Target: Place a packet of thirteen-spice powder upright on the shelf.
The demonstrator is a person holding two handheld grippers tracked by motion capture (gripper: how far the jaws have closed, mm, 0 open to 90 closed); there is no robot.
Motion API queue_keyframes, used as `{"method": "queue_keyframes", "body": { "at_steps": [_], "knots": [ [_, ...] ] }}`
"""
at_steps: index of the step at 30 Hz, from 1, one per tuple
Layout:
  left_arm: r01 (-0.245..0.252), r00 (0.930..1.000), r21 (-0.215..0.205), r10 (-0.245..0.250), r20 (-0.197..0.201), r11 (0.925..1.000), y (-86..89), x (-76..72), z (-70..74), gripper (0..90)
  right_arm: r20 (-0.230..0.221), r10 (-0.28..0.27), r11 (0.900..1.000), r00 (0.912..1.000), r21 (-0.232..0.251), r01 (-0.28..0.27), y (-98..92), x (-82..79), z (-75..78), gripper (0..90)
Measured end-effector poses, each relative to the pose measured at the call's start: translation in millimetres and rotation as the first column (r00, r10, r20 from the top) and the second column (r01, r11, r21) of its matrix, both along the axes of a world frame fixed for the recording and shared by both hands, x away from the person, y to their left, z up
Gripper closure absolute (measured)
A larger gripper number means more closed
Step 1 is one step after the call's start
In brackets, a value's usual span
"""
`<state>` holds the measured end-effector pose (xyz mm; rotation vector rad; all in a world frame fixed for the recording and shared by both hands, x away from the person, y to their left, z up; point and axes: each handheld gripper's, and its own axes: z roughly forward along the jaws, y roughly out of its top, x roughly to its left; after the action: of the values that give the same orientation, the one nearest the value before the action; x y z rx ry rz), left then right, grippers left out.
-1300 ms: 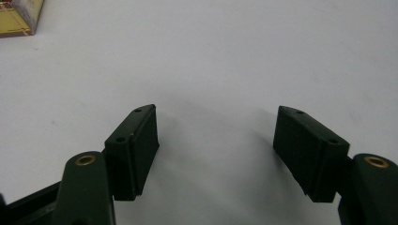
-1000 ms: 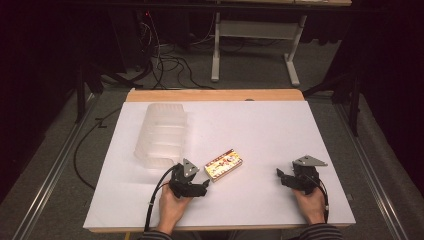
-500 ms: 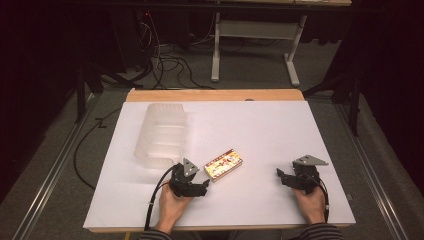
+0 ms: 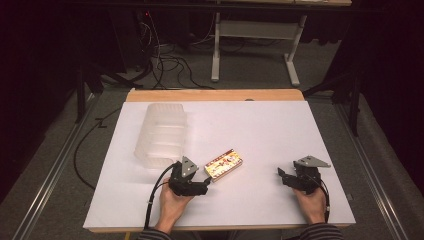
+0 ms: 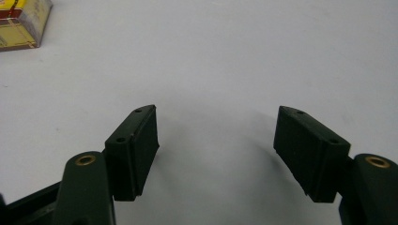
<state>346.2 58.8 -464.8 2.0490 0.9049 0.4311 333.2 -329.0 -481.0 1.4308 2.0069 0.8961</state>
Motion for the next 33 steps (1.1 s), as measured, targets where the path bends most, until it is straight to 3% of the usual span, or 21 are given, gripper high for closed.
{"method": "queue_keyframes", "body": {
  "at_steps": [11, 15, 33],
  "knots": [
    [0.032, 0.9988, -0.074, -0.029, 0.039, 0.9968, -9.2, 4.2, 11.5, 21.3, 0.032, 0.011, 1.000, 0.9994, 0.025, -0.012, -2.2, -3.0, 1.0, 29.5],
    [0.035, 0.9987, -0.067, -0.032, 0.039, 0.9972, -14.6, 6.2, 14.4, 22.3, 0.042, 0.014, 0.999, 0.9990, 0.043, -0.015, -3.5, -4.5, 1.6, 29.1],
    [0.067, 0.9977, -0.010, -0.067, 0.012, 0.9977, -41.9, 25.1, 20.5, 20.6, 0.048, 0.016, 0.999, 0.9987, 0.042, -0.018, -3.3, -4.8, 1.5, 29.5]
  ]
}}
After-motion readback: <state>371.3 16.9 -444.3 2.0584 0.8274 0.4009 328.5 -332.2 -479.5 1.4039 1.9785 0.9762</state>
